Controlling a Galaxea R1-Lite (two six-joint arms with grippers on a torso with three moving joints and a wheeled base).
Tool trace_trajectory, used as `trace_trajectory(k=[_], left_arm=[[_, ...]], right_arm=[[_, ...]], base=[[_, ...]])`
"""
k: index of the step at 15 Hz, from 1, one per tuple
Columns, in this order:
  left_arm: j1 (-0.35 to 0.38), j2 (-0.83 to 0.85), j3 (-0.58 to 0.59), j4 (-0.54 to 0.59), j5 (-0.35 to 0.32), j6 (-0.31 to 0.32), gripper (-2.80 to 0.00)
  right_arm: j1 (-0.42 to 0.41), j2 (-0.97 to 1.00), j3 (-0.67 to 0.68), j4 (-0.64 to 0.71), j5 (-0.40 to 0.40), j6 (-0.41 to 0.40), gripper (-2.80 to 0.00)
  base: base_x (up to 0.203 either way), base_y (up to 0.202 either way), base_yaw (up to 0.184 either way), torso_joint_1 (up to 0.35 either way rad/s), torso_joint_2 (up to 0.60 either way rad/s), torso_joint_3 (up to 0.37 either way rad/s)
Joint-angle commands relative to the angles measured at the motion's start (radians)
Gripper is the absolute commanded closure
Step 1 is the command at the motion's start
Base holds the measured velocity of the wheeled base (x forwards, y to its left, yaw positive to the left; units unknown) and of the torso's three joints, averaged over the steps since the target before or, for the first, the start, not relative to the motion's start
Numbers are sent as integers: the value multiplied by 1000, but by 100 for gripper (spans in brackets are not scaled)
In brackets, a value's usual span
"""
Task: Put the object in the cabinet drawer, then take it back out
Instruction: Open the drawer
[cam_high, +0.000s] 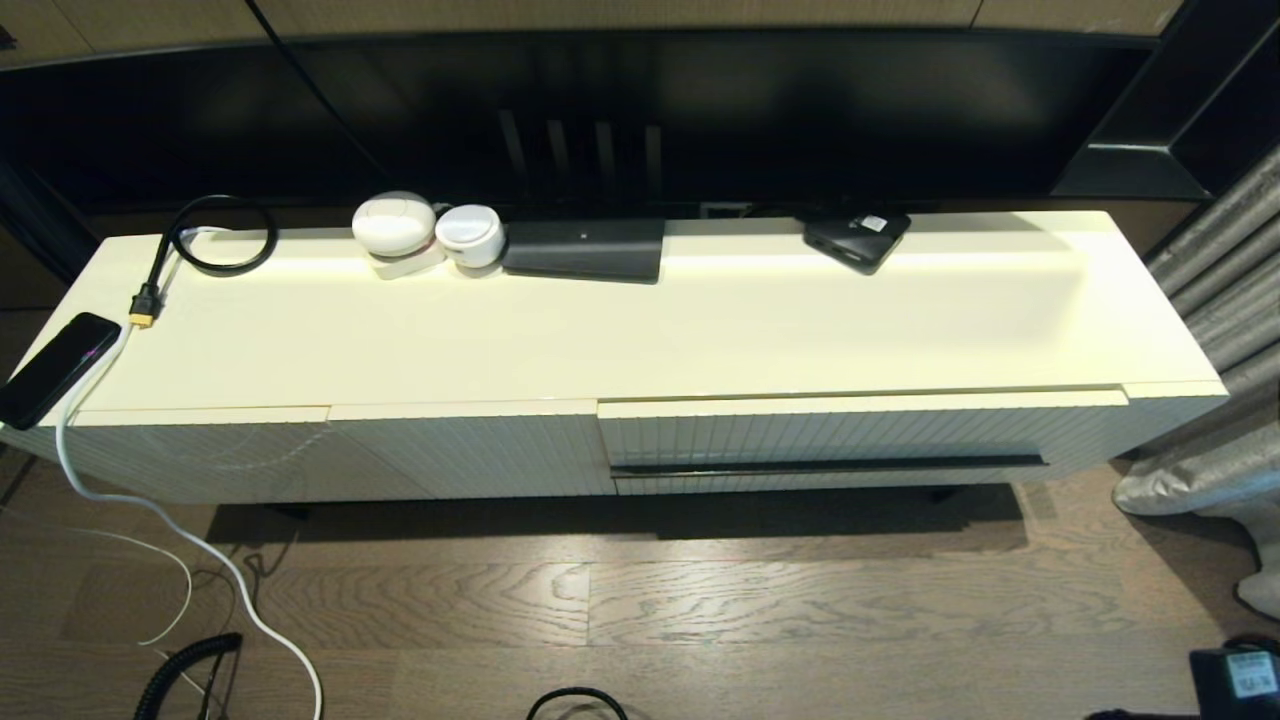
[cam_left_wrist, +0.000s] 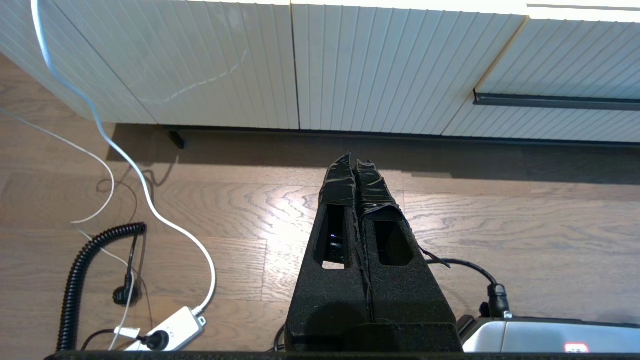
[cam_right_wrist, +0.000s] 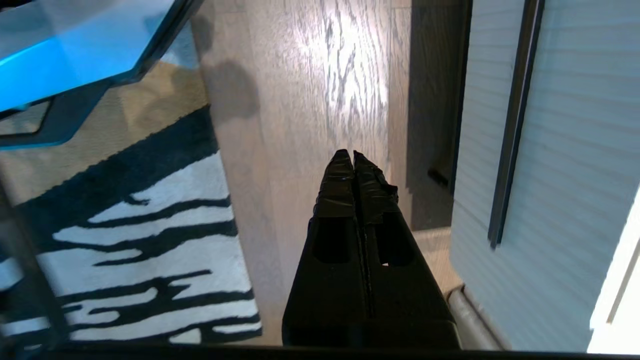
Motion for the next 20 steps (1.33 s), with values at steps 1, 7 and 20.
trace_trajectory(k=[1, 7, 20], left_arm=[[1, 0, 0, 0, 1, -1, 0], [0, 0, 0, 0, 1, -1, 0], [-1, 0, 0, 0, 1, -1, 0]], right_arm=[[9, 223, -13, -120, 1, -11, 0], [15, 592, -216, -395, 1, -3, 0], [3, 796, -339, -503, 30, 7, -280]], base=[[0, 0, 0, 0, 0, 0], [0, 0, 0, 0, 0, 0], [0, 0, 0, 0, 0, 0]])
